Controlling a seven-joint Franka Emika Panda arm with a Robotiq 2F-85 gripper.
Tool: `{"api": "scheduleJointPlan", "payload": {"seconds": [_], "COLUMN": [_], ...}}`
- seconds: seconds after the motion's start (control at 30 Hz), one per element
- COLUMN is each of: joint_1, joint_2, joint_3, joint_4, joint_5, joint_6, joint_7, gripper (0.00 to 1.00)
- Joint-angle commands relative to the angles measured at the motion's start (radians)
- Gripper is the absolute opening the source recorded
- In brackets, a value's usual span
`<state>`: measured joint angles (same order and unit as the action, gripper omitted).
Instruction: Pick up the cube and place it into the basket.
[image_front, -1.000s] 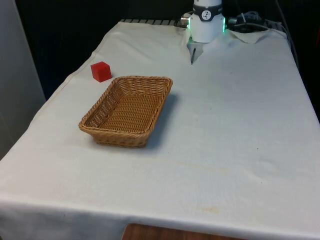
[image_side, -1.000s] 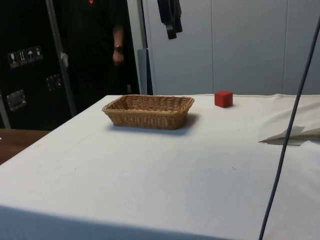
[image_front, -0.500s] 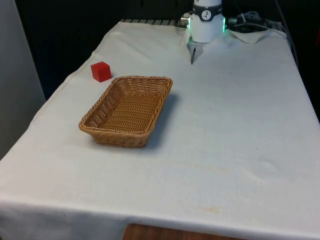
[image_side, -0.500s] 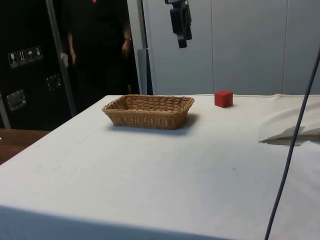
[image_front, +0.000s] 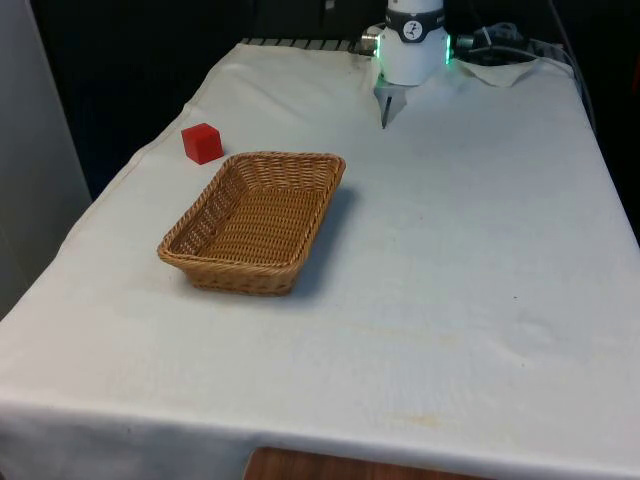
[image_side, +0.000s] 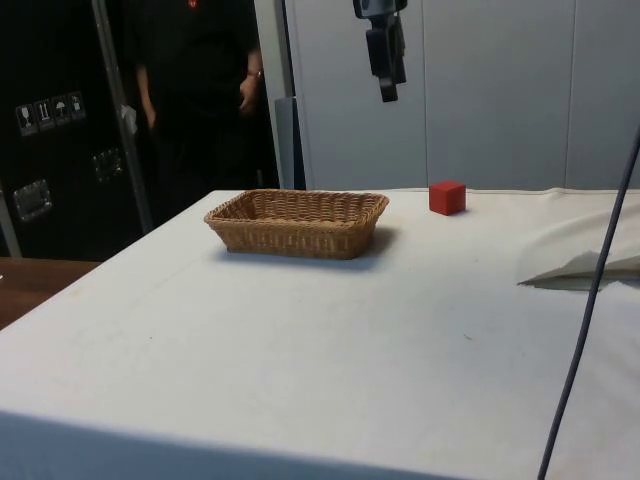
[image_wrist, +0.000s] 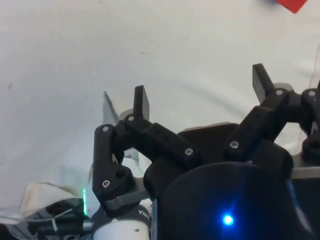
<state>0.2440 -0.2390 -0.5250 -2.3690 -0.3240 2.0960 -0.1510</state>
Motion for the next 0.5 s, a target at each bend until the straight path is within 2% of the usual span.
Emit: {"api": "scheduleJointPlan", "payload": {"seconds": [0.0, 0.17, 0.2, 0.23, 0.43, 0.47], "joint_1": [-0.008, -0.014, -0.006, -0.014, -0.018, -0.009], "joint_2": [-0.010, -0.012, -0.002, -0.012, -0.012, -0.002], "joint_3": [-0.011, -0.047, -0.045, -0.053, -0.097, -0.096], "joint_4": [-0.015, -0.029, -0.019, -0.030, -0.040, -0.030], "joint_5": [-0.021, -0.052, -0.037, -0.057, -0.093, -0.077], "joint_6": [0.021, 0.041, 0.026, 0.043, 0.061, 0.046], "joint_7": [-0.005, -0.018, -0.017, -0.020, -0.034, -0.033], "gripper": [1.00, 1.00, 1.00, 1.00, 1.00, 1.00]}}
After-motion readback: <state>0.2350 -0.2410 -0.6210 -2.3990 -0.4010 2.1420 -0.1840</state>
